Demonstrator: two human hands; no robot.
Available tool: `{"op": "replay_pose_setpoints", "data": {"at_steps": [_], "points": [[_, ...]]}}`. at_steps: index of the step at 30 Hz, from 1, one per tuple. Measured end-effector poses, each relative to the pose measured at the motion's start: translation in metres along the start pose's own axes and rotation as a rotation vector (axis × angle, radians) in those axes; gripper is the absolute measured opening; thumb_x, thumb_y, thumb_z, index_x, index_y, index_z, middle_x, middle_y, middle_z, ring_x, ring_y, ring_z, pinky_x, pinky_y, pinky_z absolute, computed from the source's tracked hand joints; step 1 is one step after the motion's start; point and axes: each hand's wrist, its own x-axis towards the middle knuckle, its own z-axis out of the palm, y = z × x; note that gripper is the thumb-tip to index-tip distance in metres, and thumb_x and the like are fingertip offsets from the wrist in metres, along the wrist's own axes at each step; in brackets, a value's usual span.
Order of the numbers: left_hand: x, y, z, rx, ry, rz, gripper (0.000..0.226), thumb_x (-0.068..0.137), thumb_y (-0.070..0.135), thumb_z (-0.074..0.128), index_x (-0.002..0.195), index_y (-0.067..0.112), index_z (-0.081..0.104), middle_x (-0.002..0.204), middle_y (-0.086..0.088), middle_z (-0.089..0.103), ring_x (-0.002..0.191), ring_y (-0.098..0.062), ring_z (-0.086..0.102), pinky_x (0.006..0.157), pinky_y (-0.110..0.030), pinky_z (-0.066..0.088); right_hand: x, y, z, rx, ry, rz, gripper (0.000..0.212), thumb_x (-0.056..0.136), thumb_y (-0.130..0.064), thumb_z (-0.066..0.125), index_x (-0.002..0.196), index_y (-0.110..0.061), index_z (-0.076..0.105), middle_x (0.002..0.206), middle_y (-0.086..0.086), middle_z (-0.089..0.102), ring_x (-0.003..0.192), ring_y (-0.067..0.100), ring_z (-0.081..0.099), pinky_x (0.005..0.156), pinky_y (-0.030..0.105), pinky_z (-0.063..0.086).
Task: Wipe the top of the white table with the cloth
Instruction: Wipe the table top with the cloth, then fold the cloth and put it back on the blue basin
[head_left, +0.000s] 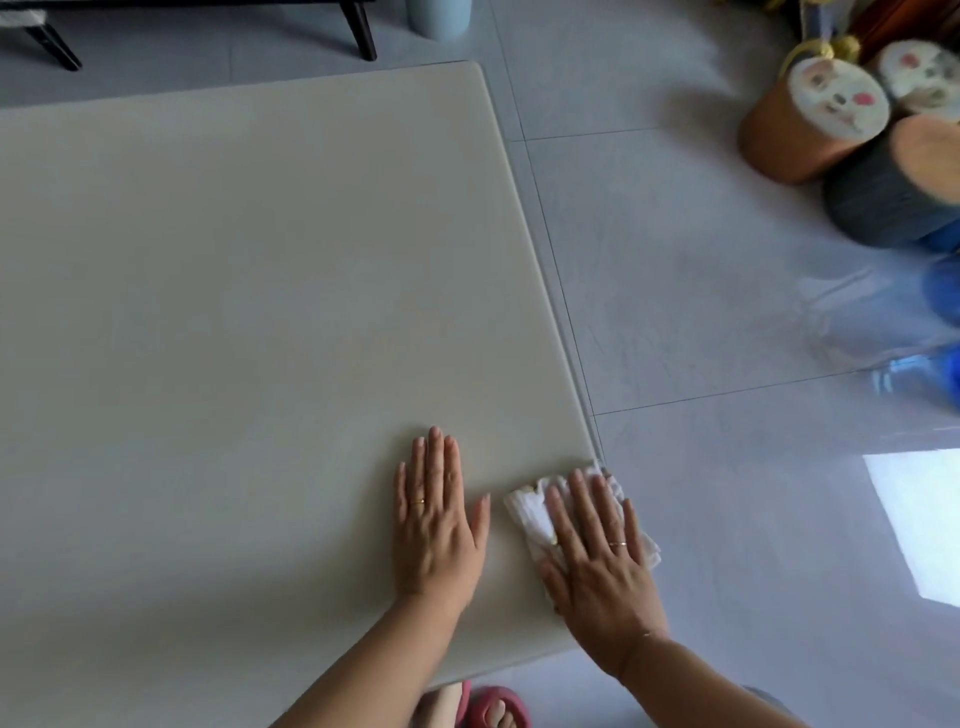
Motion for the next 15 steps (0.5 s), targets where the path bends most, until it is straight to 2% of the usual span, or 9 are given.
{"op": "replay_pose_setpoints", "data": {"at_steps": [3, 5, 7, 8, 10, 11, 13, 15], "points": [[-0.001, 0.007, -0.01, -0.016, -0.013, -0.003, 0.064, 0.091, 0.041, 0.034, 0.138, -0.002, 0.042, 0.148, -0.019, 0.036, 0.136, -0.036, 0.036, 0.112, -0.05, 0.028, -0.019, 0.011, -0.001, -0.044, 0.009, -0.068, 0.06, 0.096, -0.047, 0.027, 0.15, -0.021, 0.02, 0.157, 0.004, 0.018, 0.146, 0.025, 0.009, 0.112, 0.05, 0.012], [-0.006, 0.018, -0.015, -0.083, -0.006, 0.026, 0.059, 0.091, 0.038, 0.035, 0.132, -0.002, 0.05, 0.146, -0.021, 0.04, 0.132, -0.038, 0.041, 0.108, -0.054, 0.031, -0.027, 0.011, -0.004, 0.004, -0.004, -0.058, 0.061, 0.095, -0.047, 0.027, 0.151, -0.025, 0.012, 0.159, 0.001, 0.007, 0.146, 0.021, 0.003, 0.113, 0.048, 0.005], [-0.015, 0.033, -0.018, -0.207, -0.022, 0.027, 0.049, 0.093, 0.035, 0.044, 0.126, 0.001, 0.056, 0.146, -0.019, 0.04, 0.13, -0.035, 0.045, 0.106, -0.048, 0.036, -0.032, 0.01, -0.008, 0.147, 0.017, 0.012, 0.061, 0.097, -0.048, 0.026, 0.15, -0.033, 0.002, 0.159, -0.006, -0.008, 0.146, 0.013, -0.009, 0.116, 0.042, -0.005], [-0.019, 0.041, -0.02, -0.267, -0.055, 0.011, 0.045, 0.093, 0.034, 0.051, 0.125, 0.004, 0.057, 0.146, -0.017, 0.04, 0.129, -0.033, 0.045, 0.105, -0.044, 0.037, -0.032, 0.011, -0.011, 0.223, 0.057, 0.089, 0.061, 0.097, -0.047, 0.03, 0.15, -0.035, 0.002, 0.159, -0.009, -0.009, 0.145, 0.009, -0.008, 0.117, 0.039, -0.006], [-0.026, 0.057, -0.023, -0.335, -0.151, -0.036, 0.047, 0.089, 0.037, 0.059, 0.127, 0.009, 0.055, 0.142, -0.011, 0.042, 0.127, -0.028, 0.043, 0.101, -0.037, 0.033, -0.027, 0.018, -0.018, 0.362, 0.131, 0.297, 0.065, 0.095, -0.043, 0.043, 0.149, -0.033, 0.008, 0.159, -0.006, 0.002, 0.144, 0.01, 0.008, 0.117, 0.036, 0.002], [-0.029, 0.063, -0.024, -0.342, -0.184, -0.07, 0.048, 0.088, 0.039, 0.061, 0.127, 0.012, 0.053, 0.138, -0.008, 0.044, 0.125, -0.027, 0.042, 0.099, -0.035, 0.032, -0.023, 0.023, -0.022, 0.423, 0.115, 0.397, 0.068, 0.093, -0.042, 0.048, 0.149, -0.028, 0.012, 0.159, -0.002, 0.011, 0.143, 0.015, 0.017, 0.116, 0.037, 0.009], [-0.029, 0.071, -0.026, -0.323, -0.223, -0.161, 0.046, 0.086, 0.041, 0.062, 0.125, 0.017, 0.052, 0.129, -0.005, 0.045, 0.12, -0.025, 0.042, 0.096, -0.034, 0.031, -0.013, 0.028, -0.028, 0.558, -0.003, 0.533, 0.073, 0.089, -0.039, 0.057, 0.149, -0.02, 0.019, 0.152, 0.004, 0.028, 0.137, 0.023, 0.032, 0.113, 0.04, 0.023], [-0.026, 0.075, -0.03, -0.284, -0.269, -0.259, 0.043, 0.084, 0.042, 0.065, 0.119, 0.02, 0.052, 0.123, -0.004, 0.047, 0.117, -0.025, 0.043, 0.095, -0.033, 0.032, -0.006, 0.03, -0.031, 0.644, -0.069, 0.567, 0.07, 0.086, -0.033, 0.062, 0.145, -0.016, 0.028, 0.143, 0.007, 0.043, 0.128, 0.026, 0.042, 0.106, 0.038, 0.033]]}}
